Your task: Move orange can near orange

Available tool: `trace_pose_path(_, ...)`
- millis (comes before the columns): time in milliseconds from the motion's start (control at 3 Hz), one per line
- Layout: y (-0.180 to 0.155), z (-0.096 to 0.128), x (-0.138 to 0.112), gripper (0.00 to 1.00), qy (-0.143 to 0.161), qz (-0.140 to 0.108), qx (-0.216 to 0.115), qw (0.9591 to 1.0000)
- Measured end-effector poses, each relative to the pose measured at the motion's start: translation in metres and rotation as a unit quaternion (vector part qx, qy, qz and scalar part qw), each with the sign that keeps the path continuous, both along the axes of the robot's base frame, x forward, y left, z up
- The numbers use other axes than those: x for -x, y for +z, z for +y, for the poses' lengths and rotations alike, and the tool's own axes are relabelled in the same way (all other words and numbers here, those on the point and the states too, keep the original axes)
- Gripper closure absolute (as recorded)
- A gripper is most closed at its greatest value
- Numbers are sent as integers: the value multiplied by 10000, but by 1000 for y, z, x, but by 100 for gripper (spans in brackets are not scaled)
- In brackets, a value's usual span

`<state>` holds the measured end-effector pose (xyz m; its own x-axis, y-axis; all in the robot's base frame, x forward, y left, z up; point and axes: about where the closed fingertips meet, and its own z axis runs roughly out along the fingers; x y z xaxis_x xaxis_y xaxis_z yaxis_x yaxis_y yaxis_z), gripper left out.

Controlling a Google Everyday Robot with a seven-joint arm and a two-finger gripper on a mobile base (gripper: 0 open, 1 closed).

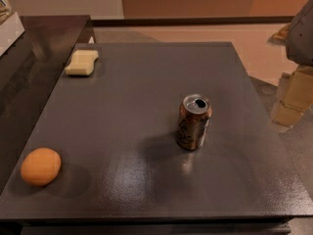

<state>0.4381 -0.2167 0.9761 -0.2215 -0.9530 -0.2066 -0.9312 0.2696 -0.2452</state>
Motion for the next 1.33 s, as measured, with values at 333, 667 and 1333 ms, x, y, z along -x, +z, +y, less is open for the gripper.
trace_pose_path(333, 1, 0, 0, 0, -2, -12, -6, 10000)
trace_pose_path(667, -7, 12, 3, 0, 88, 12, -287, 9995)
trace_pose_path(1333, -39, 65, 13, 0, 448, 168, -1133, 9924)
